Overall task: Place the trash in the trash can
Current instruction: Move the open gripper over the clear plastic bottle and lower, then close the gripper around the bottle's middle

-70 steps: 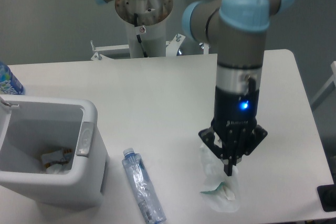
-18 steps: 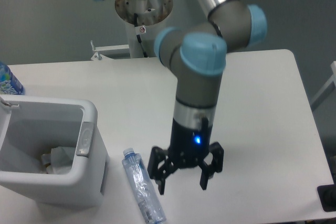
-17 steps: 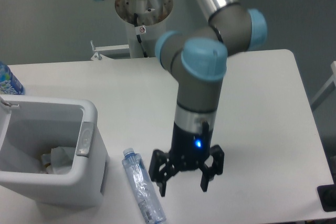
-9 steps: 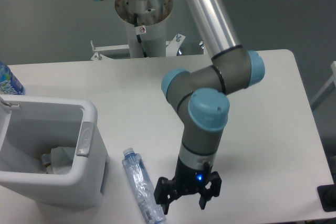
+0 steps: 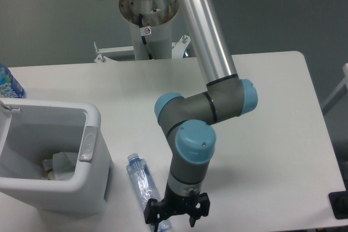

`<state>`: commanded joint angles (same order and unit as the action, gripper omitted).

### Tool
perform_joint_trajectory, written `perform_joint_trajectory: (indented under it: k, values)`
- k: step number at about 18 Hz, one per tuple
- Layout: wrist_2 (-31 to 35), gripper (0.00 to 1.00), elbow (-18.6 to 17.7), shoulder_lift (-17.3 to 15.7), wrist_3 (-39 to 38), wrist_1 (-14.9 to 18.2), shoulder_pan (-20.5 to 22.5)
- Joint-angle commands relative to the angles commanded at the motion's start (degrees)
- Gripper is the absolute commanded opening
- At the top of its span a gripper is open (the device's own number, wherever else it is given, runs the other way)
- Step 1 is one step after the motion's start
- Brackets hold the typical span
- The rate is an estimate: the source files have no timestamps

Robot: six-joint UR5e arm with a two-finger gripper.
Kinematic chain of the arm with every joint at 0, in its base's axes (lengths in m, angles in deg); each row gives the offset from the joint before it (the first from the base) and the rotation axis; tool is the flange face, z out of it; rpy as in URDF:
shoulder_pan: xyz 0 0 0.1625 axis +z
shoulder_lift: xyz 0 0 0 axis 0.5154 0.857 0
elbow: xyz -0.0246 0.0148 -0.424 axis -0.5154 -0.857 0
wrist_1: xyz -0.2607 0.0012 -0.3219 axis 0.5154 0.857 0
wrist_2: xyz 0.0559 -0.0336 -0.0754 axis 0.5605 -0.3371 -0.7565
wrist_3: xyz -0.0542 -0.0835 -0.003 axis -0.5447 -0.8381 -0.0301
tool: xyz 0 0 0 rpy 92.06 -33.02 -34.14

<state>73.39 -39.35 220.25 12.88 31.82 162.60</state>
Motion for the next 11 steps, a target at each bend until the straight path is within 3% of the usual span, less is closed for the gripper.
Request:
perform_joint_trajectory:
  k: [4, 11]
  values:
    - [3.9, 1.0, 0.0, 2.2, -2.0, -2.5, -1.6]
    - [6.6, 1.0, -0.6, 2.9, -2.2, -2.5, -2.7]
